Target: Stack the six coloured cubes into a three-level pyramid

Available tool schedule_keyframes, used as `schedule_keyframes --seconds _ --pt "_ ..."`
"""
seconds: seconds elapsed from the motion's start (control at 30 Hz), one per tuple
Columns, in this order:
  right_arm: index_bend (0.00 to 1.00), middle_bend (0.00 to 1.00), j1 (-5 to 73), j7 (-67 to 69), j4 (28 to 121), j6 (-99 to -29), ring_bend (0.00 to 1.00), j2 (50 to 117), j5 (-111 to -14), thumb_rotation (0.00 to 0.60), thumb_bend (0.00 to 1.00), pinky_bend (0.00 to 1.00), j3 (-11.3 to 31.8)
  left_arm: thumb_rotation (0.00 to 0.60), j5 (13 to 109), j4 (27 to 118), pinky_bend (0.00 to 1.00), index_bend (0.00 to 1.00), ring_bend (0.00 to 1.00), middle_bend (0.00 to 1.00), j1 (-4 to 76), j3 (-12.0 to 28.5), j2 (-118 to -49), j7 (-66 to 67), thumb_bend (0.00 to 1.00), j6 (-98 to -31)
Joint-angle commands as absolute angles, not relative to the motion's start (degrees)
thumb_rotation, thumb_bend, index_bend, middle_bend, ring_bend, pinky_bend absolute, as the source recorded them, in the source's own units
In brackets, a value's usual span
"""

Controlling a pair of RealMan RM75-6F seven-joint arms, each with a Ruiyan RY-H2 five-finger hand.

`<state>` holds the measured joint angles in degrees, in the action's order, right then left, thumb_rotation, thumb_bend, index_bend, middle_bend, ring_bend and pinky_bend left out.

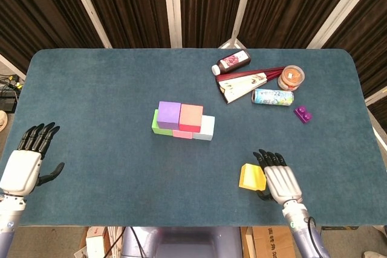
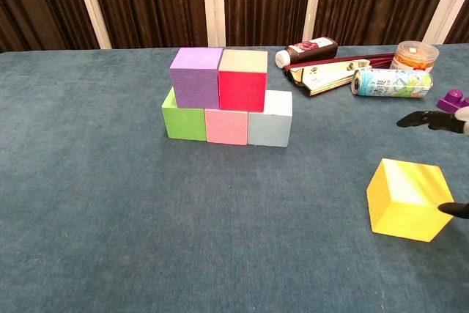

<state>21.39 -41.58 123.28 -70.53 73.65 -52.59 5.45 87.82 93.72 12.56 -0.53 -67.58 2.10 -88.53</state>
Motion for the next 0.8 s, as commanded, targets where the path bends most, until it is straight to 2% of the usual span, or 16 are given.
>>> schedule_keyframes --seconds 0.03,0.5,0.8 --pt "0.00 0.02 23.74 -44.68 123.67 -71.68 0.00 75.86 -48.60 0.600 0.29 0.00 6.42 0.600 87.97 92.78 0.00 0.07 0.00 0.03 12.58 -0.33 -68.20 1.65 0.37 -87.84" --pt "0.05 0.10 28.55 -47.70 120.44 -74.01 0.00 82.17 -41.36 0.600 0.29 0.00 7.22 0.600 87.24 92.42 0.00 0.07 0.00 0.02 11.03 1.24 -69.67 4.49 0.37 -88.78" --pt "0.12 0.18 29.31 -50.12 120.41 -79.61 0.00 84.24 -39.21 0.600 0.29 0.00 7.00 0.600 86.40 92.38 0.00 0.07 0.00 0.01 10.72 2.08 -69.65 4.50 0.37 -88.00"
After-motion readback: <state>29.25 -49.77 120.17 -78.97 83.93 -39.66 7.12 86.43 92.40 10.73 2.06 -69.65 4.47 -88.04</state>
